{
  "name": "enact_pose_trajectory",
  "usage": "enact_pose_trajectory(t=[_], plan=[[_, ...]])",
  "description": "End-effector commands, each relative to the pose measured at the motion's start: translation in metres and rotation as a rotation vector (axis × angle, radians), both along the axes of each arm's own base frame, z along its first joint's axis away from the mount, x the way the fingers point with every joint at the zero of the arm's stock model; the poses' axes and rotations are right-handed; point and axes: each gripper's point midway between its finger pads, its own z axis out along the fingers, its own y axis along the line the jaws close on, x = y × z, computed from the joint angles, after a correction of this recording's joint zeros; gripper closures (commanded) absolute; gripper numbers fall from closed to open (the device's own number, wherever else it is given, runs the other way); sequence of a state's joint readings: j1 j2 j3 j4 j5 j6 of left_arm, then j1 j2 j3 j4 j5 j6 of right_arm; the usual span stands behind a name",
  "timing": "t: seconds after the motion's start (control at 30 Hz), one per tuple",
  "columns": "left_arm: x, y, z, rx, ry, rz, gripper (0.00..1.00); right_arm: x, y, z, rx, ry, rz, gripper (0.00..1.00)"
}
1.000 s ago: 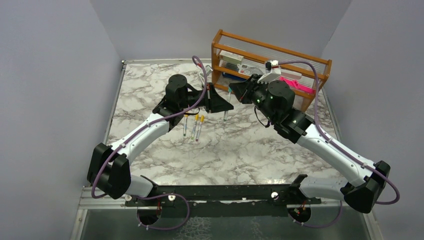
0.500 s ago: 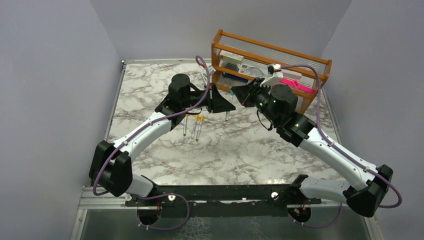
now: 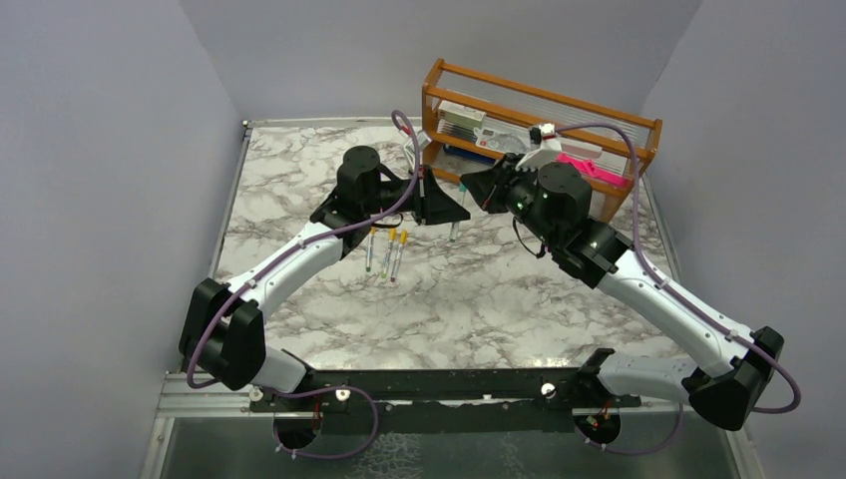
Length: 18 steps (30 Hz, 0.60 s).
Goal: Insert the pens into the pen caps
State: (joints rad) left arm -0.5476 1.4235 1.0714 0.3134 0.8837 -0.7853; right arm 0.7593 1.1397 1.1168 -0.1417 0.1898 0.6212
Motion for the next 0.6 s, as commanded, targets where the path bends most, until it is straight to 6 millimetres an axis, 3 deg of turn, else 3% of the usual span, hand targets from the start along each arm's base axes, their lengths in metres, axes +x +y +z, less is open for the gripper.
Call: enact_pose_trajectory(t=[0.0, 0.27, 0.57], plan=[[0.012, 0.000, 0.028, -0.050, -0.113, 0.050, 1.00, -0.014, 0.011, -0.035, -0.121, 0.130, 0.097, 0.99], [0.028, -0.003, 0.034, -0.050, -0.123, 0.110, 1.00, -0.027, 0.007, -0.066, -0.158, 0.264, 0.102, 0.99], [0.048, -0.010, 0.060, -0.083, -0.148, 0.146, 1.00, -0.041, 0.005, -0.084, -0.144, 0.324, 0.126, 0.99]])
